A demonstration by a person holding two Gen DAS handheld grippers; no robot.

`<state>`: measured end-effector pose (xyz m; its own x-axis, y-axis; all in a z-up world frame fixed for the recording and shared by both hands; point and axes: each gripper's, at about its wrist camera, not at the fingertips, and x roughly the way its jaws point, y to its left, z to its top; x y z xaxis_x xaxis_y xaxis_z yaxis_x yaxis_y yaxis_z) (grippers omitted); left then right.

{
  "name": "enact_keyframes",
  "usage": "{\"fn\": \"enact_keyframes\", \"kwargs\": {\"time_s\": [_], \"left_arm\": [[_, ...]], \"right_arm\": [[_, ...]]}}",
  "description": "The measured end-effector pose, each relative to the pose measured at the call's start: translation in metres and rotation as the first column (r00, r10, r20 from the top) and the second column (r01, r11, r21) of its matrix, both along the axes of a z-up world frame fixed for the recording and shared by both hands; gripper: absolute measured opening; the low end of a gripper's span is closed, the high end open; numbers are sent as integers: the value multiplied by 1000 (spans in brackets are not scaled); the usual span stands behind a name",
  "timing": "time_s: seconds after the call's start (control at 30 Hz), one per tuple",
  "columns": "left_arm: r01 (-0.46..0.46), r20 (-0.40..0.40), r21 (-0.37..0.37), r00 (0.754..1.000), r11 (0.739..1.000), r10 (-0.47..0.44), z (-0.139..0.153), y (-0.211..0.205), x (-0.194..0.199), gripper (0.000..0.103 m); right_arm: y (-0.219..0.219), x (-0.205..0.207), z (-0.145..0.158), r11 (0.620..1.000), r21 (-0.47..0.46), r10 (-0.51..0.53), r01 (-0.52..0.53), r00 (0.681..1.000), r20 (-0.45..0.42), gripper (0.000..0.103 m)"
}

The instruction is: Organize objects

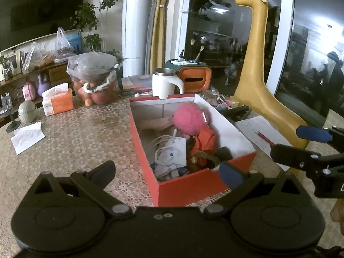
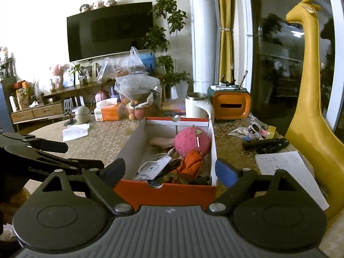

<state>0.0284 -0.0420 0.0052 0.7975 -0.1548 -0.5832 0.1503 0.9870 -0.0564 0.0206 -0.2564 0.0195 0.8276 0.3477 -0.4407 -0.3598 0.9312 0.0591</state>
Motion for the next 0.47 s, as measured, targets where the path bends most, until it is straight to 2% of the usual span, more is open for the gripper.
{"fn": "enact_keyframes", "kwargs": {"time_s": [0.47], "left_arm": [[26,-9,-4,1000,1000,-26,-3,-6,-3,102]], "right_arm": [[-8,-5,-4,999,25,-40,40,999,-26,96]]}}
